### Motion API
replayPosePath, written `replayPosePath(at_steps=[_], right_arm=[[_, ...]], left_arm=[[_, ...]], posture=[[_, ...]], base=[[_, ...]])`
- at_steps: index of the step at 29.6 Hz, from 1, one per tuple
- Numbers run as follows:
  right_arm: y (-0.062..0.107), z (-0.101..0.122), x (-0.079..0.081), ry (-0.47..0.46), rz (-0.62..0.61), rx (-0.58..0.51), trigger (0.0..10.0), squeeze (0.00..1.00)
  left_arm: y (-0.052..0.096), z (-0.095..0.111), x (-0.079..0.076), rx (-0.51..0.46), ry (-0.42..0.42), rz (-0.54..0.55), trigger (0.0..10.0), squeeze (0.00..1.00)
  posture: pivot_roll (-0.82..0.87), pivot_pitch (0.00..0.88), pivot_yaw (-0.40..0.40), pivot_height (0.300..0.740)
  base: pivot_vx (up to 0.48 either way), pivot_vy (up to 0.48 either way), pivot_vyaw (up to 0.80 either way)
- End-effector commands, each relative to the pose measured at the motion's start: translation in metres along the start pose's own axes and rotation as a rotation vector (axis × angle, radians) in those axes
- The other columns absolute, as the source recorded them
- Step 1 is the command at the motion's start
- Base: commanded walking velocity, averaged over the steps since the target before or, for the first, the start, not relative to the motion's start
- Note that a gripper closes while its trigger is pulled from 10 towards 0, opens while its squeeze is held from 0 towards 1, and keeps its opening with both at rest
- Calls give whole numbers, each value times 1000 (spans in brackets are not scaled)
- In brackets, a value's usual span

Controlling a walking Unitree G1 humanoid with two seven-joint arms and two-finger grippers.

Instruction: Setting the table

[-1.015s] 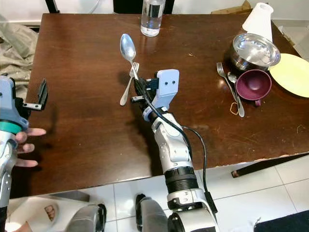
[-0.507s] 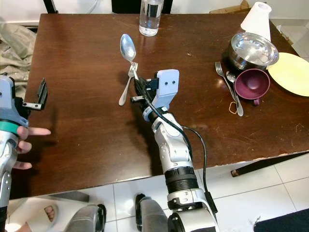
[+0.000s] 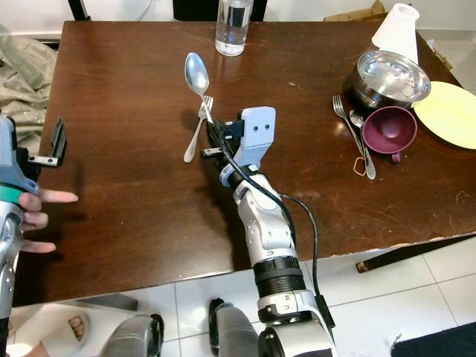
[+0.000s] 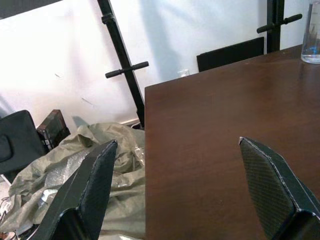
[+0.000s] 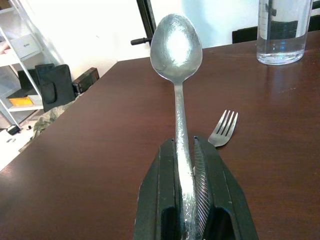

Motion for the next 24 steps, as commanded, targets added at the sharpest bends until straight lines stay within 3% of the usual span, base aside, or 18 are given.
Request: replayPosePath(at_steps=[1, 24], right_arm=[[1, -6, 1, -3, 4, 25, 10000, 0], [1, -6, 1, -4, -1, 26, 10000, 0]], left_arm=[[7, -23, -3, 92, 25, -9, 10000, 0], [7, -23, -4, 92, 25, -11, 10000, 0]], posture=[[29, 145, -12, 740], [28, 145, -10, 740]], base=[[0, 0, 0], [0, 0, 0]])
Point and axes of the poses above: a point about 5 cm out from each wrist's last joint towards the gripper, its own y axis pointing back from the gripper into the wrist, its own z axis along the axis of the wrist's last joint, x = y × z, the point moved 5 cm from there along -y, pointing out of the wrist towards the gripper, and after that the axes turned 11 degrees about y, right-handed, at the moved point
